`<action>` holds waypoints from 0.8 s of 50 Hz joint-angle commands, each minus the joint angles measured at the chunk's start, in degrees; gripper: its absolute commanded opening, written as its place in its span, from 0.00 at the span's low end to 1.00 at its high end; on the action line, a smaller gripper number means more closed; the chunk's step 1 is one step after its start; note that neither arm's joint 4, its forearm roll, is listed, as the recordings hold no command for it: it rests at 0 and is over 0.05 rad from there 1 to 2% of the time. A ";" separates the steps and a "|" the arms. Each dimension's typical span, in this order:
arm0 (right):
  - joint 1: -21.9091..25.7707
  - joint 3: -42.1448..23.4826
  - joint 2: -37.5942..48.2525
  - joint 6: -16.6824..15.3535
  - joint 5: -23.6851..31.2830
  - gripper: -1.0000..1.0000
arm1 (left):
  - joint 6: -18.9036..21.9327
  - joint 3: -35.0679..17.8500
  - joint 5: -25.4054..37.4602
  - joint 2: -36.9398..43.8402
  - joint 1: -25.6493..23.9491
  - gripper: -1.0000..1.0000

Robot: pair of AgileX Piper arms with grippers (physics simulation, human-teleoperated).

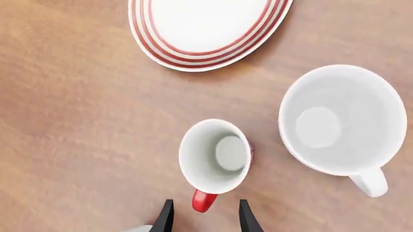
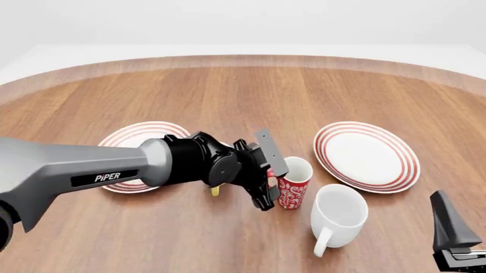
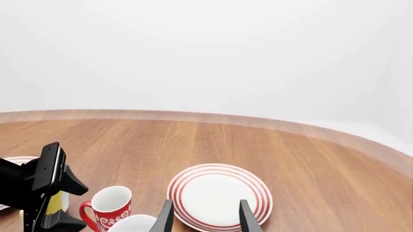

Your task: Put the red mug on the left plate.

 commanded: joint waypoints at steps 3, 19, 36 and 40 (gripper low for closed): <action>-0.07 -0.01 -0.01 -0.05 -0.19 1.00 | -0.05 -1.04 0.02 1.54 0.03 1.00; -0.11 -0.19 0.00 -0.02 -0.26 1.00 | 0.70 -4.22 1.40 5.06 1.43 1.00; -0.46 -0.34 0.01 0.02 -0.15 1.00 | 0.48 -4.98 1.39 6.99 1.38 1.00; -0.44 -0.33 0.01 0.04 -0.15 1.00 | 0.90 -6.39 1.54 7.99 2.15 1.00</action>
